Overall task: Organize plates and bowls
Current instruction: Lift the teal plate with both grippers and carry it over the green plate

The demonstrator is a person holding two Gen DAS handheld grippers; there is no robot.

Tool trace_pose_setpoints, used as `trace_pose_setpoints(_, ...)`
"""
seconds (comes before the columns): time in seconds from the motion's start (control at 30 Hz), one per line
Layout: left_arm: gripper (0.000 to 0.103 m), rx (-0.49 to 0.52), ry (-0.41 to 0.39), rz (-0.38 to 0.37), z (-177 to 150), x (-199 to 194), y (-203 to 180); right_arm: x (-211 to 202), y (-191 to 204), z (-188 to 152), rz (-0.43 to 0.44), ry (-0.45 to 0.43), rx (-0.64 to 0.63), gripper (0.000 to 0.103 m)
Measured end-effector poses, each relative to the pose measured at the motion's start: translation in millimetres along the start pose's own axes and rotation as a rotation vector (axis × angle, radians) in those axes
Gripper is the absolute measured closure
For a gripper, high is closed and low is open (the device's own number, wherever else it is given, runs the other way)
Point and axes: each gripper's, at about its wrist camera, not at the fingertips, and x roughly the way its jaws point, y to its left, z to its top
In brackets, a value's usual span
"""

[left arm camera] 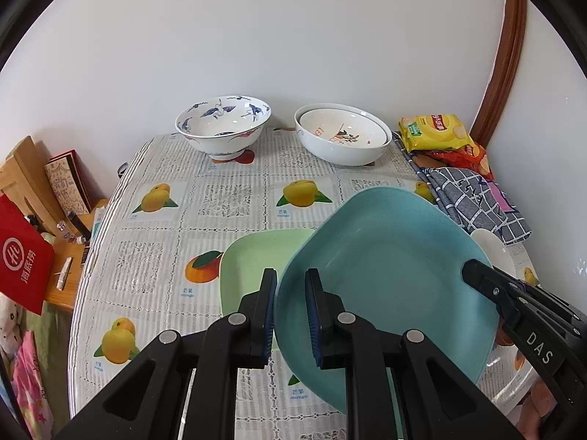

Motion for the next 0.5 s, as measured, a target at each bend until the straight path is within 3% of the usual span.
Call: trace_pose_setpoints(0.5,0.087,-0.048,0.051,0.033,-10.6,21.2,32.1,31.3,28.9,-7.3,0.01,0.058,-0.051,0.097)
